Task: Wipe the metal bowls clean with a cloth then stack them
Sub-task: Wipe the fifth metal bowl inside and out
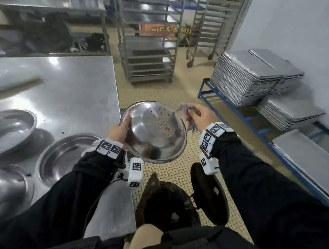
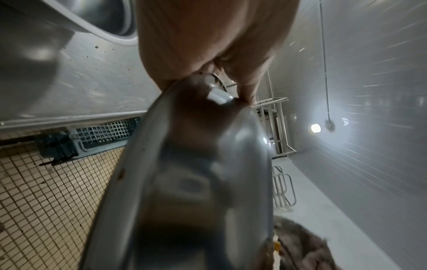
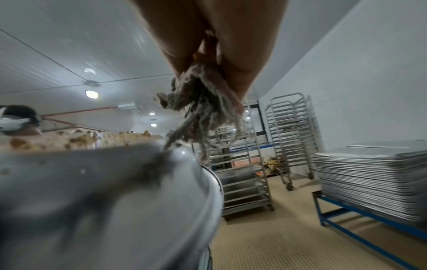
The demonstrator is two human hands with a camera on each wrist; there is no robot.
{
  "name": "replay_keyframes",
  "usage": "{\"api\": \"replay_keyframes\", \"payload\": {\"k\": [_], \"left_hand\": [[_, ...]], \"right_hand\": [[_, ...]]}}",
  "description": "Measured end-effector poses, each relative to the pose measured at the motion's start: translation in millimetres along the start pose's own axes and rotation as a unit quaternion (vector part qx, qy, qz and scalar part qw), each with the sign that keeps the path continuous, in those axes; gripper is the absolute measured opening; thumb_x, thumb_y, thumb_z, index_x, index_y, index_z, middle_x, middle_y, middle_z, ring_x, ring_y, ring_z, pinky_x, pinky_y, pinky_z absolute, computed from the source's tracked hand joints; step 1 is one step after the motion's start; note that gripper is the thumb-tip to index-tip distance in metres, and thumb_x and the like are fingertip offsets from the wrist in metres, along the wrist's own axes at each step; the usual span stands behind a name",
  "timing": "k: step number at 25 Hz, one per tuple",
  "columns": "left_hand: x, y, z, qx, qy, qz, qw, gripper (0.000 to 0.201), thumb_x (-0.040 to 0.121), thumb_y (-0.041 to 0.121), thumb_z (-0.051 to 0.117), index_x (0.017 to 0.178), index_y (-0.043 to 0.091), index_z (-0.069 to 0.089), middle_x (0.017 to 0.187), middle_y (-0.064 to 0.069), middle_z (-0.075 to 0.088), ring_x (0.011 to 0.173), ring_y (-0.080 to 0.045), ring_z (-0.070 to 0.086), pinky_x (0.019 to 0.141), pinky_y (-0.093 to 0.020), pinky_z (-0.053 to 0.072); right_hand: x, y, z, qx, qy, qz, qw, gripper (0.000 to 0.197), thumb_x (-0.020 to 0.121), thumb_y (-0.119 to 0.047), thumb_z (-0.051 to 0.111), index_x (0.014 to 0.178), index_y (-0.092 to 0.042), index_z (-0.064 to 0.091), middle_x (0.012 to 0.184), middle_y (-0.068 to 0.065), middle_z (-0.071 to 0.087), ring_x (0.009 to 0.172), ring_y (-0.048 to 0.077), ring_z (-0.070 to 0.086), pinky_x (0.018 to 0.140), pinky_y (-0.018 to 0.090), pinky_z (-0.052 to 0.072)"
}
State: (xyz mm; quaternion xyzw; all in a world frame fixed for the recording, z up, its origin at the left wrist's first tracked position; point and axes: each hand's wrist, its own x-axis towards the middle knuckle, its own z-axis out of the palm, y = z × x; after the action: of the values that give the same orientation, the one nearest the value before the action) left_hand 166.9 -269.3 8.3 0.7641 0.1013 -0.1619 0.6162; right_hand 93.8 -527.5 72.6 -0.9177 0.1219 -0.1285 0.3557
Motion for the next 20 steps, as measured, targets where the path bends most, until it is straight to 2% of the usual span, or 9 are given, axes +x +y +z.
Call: {"api": "replay_keyframes", "payload": {"k": [1, 4, 7, 9, 11, 13, 15, 17, 20], "left_hand": [[1, -1, 4, -0.024, 0.015, -0.013, 1.000, 0.076, 0.071, 0.083, 0.048, 0.091, 0.011, 0.062, 0.105, -0.020, 0.068, 0.097, -0.035, 0.066, 0.092, -0.048, 0.052], [3, -5, 6, -0.061, 0.045, -0.041, 0.996, 0.093, 0.052, 0.092, 0.055, 0.093, 0.008, 0.062, 0.102, -0.020, 0.069, 0.095, -0.038, 0.067, 0.092, -0.050, 0.052], [2, 3, 9, -0.069, 0.068, -0.020, 0.995, 0.068, 0.075, 0.078, 0.054, 0.092, 0.012, 0.060, 0.108, -0.020, 0.067, 0.100, -0.037, 0.065, 0.095, -0.051, 0.050], [3, 10, 12, -0.076, 0.085, -0.013, 0.993, 0.056, 0.082, 0.068, 0.053, 0.094, 0.014, 0.059, 0.106, -0.018, 0.067, 0.100, -0.035, 0.064, 0.096, -0.049, 0.049], [8, 13, 16, -0.103, 0.098, -0.017, 0.990, 0.044, 0.088, 0.057, 0.054, 0.092, 0.013, 0.059, 0.100, -0.013, 0.066, 0.099, -0.032, 0.063, 0.095, -0.046, 0.050], [9, 14, 19, -0.108, 0.106, -0.022, 0.988, 0.040, 0.093, 0.050, 0.053, 0.094, 0.011, 0.059, 0.098, -0.011, 0.065, 0.098, -0.031, 0.062, 0.093, -0.045, 0.051], [12, 14, 20, -0.110, 0.115, -0.019, 0.987, 0.041, 0.094, 0.050, 0.051, 0.099, 0.010, 0.059, 0.106, -0.013, 0.065, 0.100, -0.032, 0.062, 0.094, -0.048, 0.051], [13, 14, 22, -0.094, 0.121, -0.020, 0.988, 0.044, 0.098, 0.047, 0.045, 0.113, 0.008, 0.058, 0.113, -0.014, 0.062, 0.105, -0.032, 0.060, 0.096, -0.046, 0.050], [13, 13, 21, -0.097, 0.127, -0.016, 0.987, 0.042, 0.101, 0.042, 0.039, 0.121, 0.009, 0.055, 0.115, -0.013, 0.061, 0.106, -0.031, 0.058, 0.090, -0.039, 0.051]], "right_hand": [[17, -2, 2, -0.004, -0.013, -0.037, 0.999, 0.030, 0.095, -0.020, 0.054, 0.124, -0.024, 0.061, 0.110, -0.001, 0.067, 0.097, 0.015, 0.061, 0.072, 0.014, 0.042], [58, -8, 25, -0.016, -0.057, -0.131, 0.990, 0.035, 0.091, -0.017, 0.058, 0.126, -0.022, 0.060, 0.118, 0.002, 0.066, 0.104, 0.019, 0.061, 0.082, 0.016, 0.042], [80, -9, 51, -0.054, -0.124, -0.212, 0.968, 0.036, 0.092, -0.015, 0.057, 0.127, -0.021, 0.059, 0.124, 0.004, 0.064, 0.111, 0.021, 0.059, 0.094, 0.019, 0.041], [81, -3, 62, -0.081, -0.146, -0.263, 0.950, 0.037, 0.092, -0.013, 0.056, 0.128, -0.019, 0.058, 0.131, 0.003, 0.058, 0.121, 0.021, 0.054, 0.104, 0.021, 0.034], [71, 12, 65, -0.065, -0.146, -0.275, 0.948, 0.039, 0.091, -0.009, 0.057, 0.129, -0.016, 0.056, 0.136, 0.004, 0.053, 0.126, 0.020, 0.049, 0.107, 0.021, 0.029], [55, 34, 65, -0.063, -0.153, -0.281, 0.945, 0.039, 0.090, -0.009, 0.058, 0.129, -0.016, 0.056, 0.136, 0.006, 0.052, 0.125, 0.024, 0.051, 0.108, 0.030, 0.035], [37, 56, 64, -0.074, -0.174, -0.280, 0.941, 0.037, 0.089, -0.012, 0.060, 0.126, -0.017, 0.059, 0.133, 0.005, 0.055, 0.120, 0.026, 0.056, 0.103, 0.038, 0.044], [23, 73, 60, -0.065, -0.194, -0.266, 0.942, 0.033, 0.089, -0.012, 0.061, 0.122, -0.016, 0.062, 0.127, 0.005, 0.060, 0.109, 0.024, 0.063, 0.094, 0.035, 0.051], [18, 69, 52, 0.044, -0.174, -0.161, 0.970, 0.032, 0.090, -0.011, 0.059, 0.121, -0.020, 0.063, 0.098, 0.006, 0.072, 0.068, 0.017, 0.069, 0.062, 0.031, 0.059]]}}
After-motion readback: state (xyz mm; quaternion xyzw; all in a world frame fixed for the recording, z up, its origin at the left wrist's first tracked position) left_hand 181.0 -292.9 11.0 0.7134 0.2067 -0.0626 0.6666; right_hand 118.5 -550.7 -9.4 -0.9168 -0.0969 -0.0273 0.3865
